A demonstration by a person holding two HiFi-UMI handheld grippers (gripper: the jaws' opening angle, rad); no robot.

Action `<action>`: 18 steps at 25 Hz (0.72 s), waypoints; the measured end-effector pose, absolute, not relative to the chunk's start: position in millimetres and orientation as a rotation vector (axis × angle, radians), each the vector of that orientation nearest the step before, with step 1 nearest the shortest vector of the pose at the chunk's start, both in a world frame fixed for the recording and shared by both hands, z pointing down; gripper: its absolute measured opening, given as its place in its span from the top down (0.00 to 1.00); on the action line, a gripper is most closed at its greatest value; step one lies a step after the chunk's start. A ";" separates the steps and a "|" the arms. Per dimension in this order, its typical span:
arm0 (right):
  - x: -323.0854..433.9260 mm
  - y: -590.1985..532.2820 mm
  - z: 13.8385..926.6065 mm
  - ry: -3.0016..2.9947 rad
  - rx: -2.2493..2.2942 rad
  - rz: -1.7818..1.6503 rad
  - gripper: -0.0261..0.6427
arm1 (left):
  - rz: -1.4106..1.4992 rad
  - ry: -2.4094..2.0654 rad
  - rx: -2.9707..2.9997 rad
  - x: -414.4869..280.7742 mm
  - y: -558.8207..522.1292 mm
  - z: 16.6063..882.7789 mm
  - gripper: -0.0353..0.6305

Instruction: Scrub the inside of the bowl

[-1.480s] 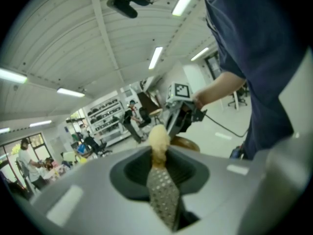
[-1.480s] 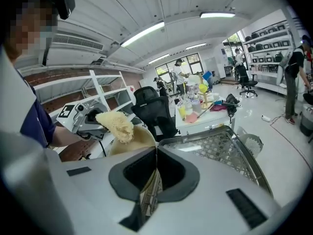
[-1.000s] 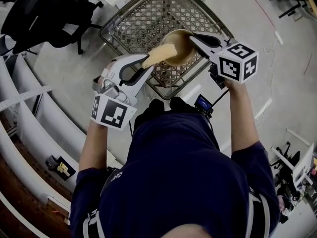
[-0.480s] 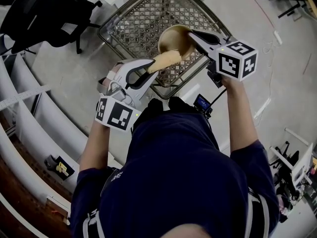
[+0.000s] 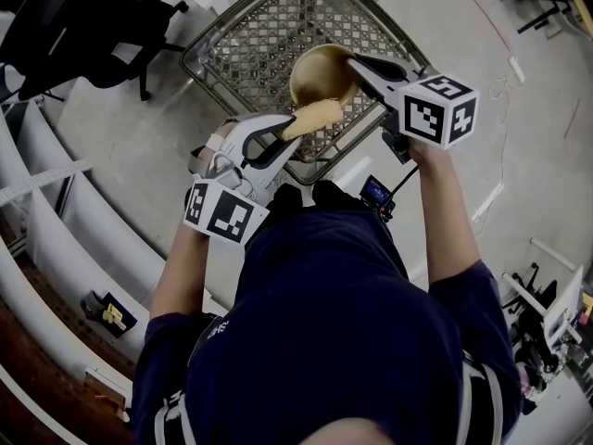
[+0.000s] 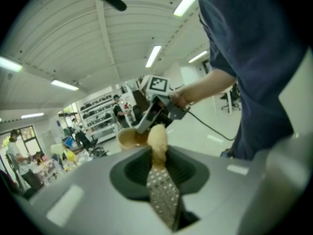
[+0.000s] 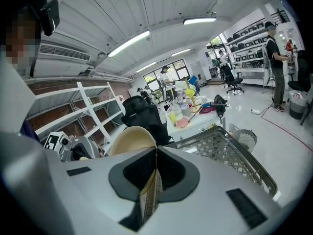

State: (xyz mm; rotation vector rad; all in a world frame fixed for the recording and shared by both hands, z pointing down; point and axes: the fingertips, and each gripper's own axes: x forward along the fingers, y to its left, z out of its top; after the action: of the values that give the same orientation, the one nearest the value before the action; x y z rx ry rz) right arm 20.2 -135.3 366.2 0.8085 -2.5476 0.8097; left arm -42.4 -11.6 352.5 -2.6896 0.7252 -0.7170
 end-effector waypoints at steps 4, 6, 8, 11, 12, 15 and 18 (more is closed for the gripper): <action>16.1 -133.9 364.7 -2.551 0.806 0.828 0.94 | -0.708 0.719 -2.692 -37.1 -10.2 352.3 0.83; 13.4 -133.2 365.6 -2.554 0.802 0.844 0.94 | -0.704 0.713 -2.691 -34.2 -10.2 352.8 0.83; 10.4 -132.7 366.0 -2.562 0.797 0.874 0.94 | -0.701 0.700 -2.687 -30.6 -10.0 353.6 0.83; 6.9 -132.1 365.0 -2.575 0.790 0.914 0.94 | -0.709 0.675 -2.669 -24.3 -9.0 355.5 0.83; 6.1 -131.8 364.4 -2.577 0.788 0.918 0.94 | -0.709 0.672 -2.665 -22.4 -8.8 355.7 0.83; 4.0 -131.3 362.8 -2.583 0.780 0.931 0.94 | -0.700 0.671 -2.663 -18.2 -10.1 354.8 0.83; 2.0 -130.8 362.7 -2.588 0.774 0.950 0.94 | -0.699 0.674 -2.647 -15.3 -12.9 354.5 0.83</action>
State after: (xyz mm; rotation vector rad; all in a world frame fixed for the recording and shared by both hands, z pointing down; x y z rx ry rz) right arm 2.0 -130.8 362.7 0.7737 -2.5885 0.9495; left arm -15.3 -12.9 354.5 -2.6473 0.6743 -0.6992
